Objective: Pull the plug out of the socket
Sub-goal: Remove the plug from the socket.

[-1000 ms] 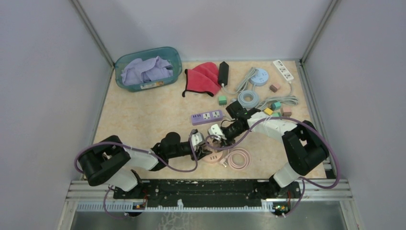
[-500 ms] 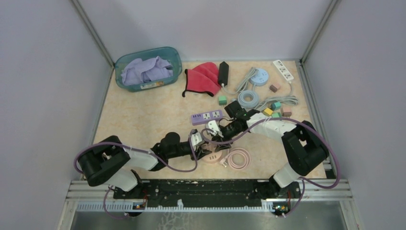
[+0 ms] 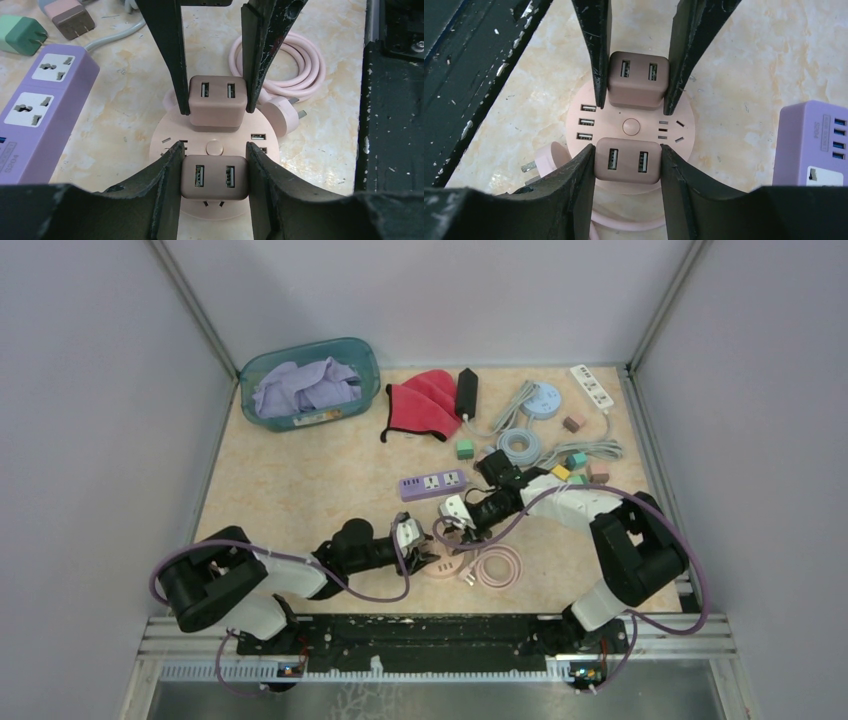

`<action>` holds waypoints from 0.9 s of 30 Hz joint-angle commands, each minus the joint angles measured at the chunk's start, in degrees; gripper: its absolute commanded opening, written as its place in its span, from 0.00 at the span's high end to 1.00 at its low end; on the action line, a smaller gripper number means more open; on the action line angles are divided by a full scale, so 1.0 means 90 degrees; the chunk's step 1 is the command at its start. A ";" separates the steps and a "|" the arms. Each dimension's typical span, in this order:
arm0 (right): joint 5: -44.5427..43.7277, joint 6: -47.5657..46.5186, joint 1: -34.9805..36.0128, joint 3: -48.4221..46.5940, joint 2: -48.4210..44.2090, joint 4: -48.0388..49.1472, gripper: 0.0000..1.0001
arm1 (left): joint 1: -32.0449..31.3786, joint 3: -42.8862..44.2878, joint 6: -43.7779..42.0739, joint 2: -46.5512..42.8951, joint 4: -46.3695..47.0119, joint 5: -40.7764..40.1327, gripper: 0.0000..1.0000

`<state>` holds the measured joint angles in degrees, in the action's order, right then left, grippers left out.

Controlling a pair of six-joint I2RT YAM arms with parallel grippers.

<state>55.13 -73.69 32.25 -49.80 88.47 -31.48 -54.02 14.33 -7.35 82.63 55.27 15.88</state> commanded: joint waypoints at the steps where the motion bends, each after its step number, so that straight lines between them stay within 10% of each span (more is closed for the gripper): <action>1: 0.1027 -0.1023 -0.0070 0.0122 -0.0335 -0.0274 1.00 | -0.0040 -0.0102 -0.0032 0.0052 -0.0313 -0.0004 0.99; 13: 0.0272 0.2334 0.0342 0.0253 -0.0643 0.2215 1.00 | -0.0033 0.0026 0.0040 0.0355 -0.0260 0.0175 0.99; 27: 0.1284 -0.0315 -0.0402 0.0252 -0.0812 0.0287 1.00 | -0.0032 -0.0139 -0.0056 0.0213 -0.0295 0.0004 0.99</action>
<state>58.19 -65.89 30.00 -46.04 84.44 -25.23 -54.24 14.33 -7.62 83.90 57.63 15.92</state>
